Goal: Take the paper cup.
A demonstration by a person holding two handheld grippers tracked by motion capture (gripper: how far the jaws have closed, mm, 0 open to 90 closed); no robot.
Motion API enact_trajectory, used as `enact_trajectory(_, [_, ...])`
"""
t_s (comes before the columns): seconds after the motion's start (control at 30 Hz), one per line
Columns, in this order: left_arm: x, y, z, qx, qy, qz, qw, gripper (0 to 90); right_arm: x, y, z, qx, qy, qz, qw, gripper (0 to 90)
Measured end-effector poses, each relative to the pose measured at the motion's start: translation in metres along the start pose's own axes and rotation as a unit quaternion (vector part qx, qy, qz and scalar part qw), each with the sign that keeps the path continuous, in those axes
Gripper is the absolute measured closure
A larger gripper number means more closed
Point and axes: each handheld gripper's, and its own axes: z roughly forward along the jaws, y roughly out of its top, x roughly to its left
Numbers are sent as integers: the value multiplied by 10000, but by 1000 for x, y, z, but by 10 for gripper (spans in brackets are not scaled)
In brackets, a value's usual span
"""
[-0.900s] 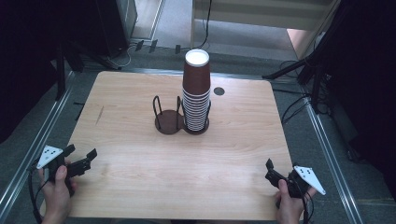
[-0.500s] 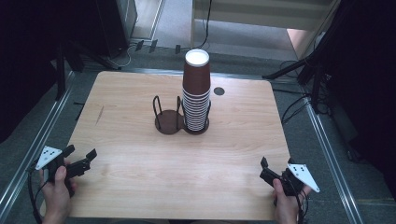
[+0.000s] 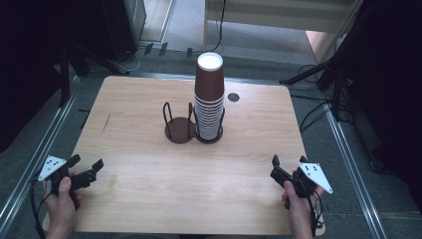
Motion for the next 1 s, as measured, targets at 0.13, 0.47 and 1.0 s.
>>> enact_trajectory(0.13, [0, 0, 0, -28, -40, 7, 10000, 91, 4, 5, 2, -27, 97, 26, 9999, 76])
enact_trajectory(0.47, [0, 0, -1, -29, -76, 14, 10000, 91, 20, 15, 8, -116, 151, -113, 9998, 71])
enact_trajectory(1.0, [1, 0, -1, -50, -112, -12, 9999, 91, 55, 40, 23, -115, 524, -263, 9982, 67])
